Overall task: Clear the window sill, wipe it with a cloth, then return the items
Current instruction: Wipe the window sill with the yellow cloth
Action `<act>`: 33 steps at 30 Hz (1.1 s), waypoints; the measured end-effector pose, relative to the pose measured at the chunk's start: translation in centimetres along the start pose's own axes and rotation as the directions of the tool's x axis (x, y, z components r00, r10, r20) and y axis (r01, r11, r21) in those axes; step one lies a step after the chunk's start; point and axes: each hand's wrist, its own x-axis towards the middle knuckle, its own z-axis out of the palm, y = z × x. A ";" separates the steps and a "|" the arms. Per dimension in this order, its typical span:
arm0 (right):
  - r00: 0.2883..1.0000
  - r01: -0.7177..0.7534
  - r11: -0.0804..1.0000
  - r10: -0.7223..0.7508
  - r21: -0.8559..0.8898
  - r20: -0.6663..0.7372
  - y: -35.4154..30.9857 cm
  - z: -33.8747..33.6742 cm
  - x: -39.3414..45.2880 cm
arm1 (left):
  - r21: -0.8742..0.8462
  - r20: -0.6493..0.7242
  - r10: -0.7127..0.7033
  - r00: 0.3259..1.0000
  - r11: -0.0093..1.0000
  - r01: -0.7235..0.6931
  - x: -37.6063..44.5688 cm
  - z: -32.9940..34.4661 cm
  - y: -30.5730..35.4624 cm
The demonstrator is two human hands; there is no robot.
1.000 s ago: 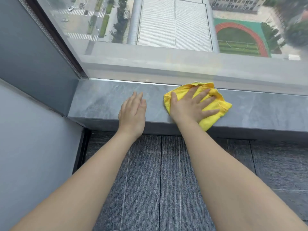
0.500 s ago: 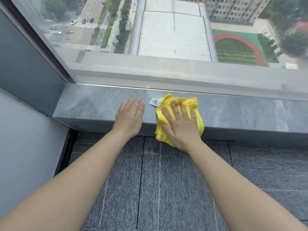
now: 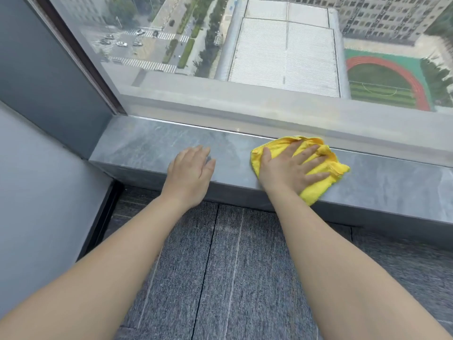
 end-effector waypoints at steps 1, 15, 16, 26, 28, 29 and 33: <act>0.999 0.041 0.999 -0.041 -0.021 -0.006 0.2 0.1 -0.1 | 0.006 -0.003 -0.003 1.000 1.000 0.003 0.0 0.1 0.1; 0.734 0.679 0.700 -0.659 -0.223 0.165 11.6 -1.9 0.0 | -0.006 0.061 0.034 0.998 0.999 -0.033 -0.6 5.1 6.8; 0.780 0.625 0.750 -0.611 -0.218 0.132 12.1 -1.9 0.2 | 0.004 0.064 0.046 0.997 0.999 -0.046 -0.5 5.3 7.0; 1.000 -0.018 1.000 0.019 -0.010 0.009 8.2 -2.0 3.2 | 0.070 0.114 0.130 0.985 0.988 -0.138 0.2 6.6 7.2; 0.999 -0.034 0.999 0.034 -0.003 -0.005 7.5 -1.9 3.3 | 0.057 0.097 0.125 0.987 0.990 -0.131 0.3 6.6 7.1; 1.000 -0.023 1.000 0.023 -0.006 -0.006 7.4 -1.9 3.3 | 0.037 0.088 0.120 0.989 0.992 -0.124 0.3 6.6 7.1; 0.976 0.217 0.972 -0.216 -0.094 0.017 8.7 -1.9 2.7 | 0.020 0.051 0.115 0.992 0.993 -0.116 0.3 6.8 7.5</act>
